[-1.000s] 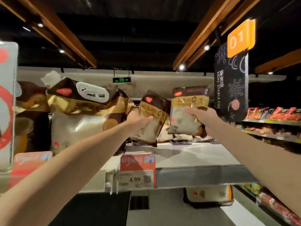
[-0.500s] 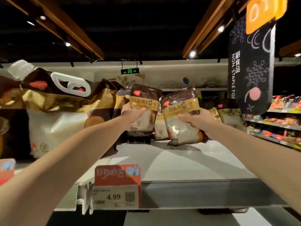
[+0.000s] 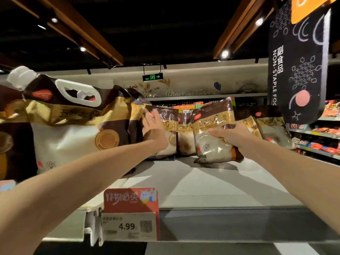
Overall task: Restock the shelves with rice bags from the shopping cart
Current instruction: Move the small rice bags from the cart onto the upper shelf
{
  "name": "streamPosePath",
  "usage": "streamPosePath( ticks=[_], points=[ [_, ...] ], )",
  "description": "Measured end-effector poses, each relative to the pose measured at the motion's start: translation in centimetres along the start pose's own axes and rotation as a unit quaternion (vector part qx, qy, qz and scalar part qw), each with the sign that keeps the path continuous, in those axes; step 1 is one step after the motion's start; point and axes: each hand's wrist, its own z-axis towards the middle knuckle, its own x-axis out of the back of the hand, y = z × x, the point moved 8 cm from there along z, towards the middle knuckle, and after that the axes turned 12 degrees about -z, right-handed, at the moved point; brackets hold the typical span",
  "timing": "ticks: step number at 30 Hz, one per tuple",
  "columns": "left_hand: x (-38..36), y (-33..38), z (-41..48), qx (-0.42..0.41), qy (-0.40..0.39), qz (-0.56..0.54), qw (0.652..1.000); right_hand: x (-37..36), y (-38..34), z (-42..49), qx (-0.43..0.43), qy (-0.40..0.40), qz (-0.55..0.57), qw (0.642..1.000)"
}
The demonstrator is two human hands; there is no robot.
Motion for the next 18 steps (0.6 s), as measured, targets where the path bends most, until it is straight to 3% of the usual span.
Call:
streamPosePath(
  ticks=[2, 4, 7, 13, 18],
  points=[
    [-0.8, 1.6, -1.1, -0.104, -0.019, 0.168, 0.98, 0.1, 0.2, 0.1, -0.012, 0.004, 0.011, 1.0],
    [-1.7, 0.9, -1.8, -0.103, -0.085, 0.241, 0.961, 0.3, 0.5, 0.3, -0.023, 0.009, 0.013, 1.0],
    [-2.0, -0.8, -2.0, -0.056, -0.145, 0.224, 0.962, 0.4, 0.6, 0.6, -0.024, 0.009, 0.006, 1.0],
    [-2.1, 0.0, -2.3, -0.112, -0.165, 0.289, 0.936, 0.1, 0.2, 0.8, -0.006, -0.012, -0.014, 1.0],
    [-1.7, -0.6, -2.0, -0.092, -0.259, 0.188, 0.943, -0.2, -0.3, 0.2, 0.0, -0.049, 0.026, 0.998]
  ],
)
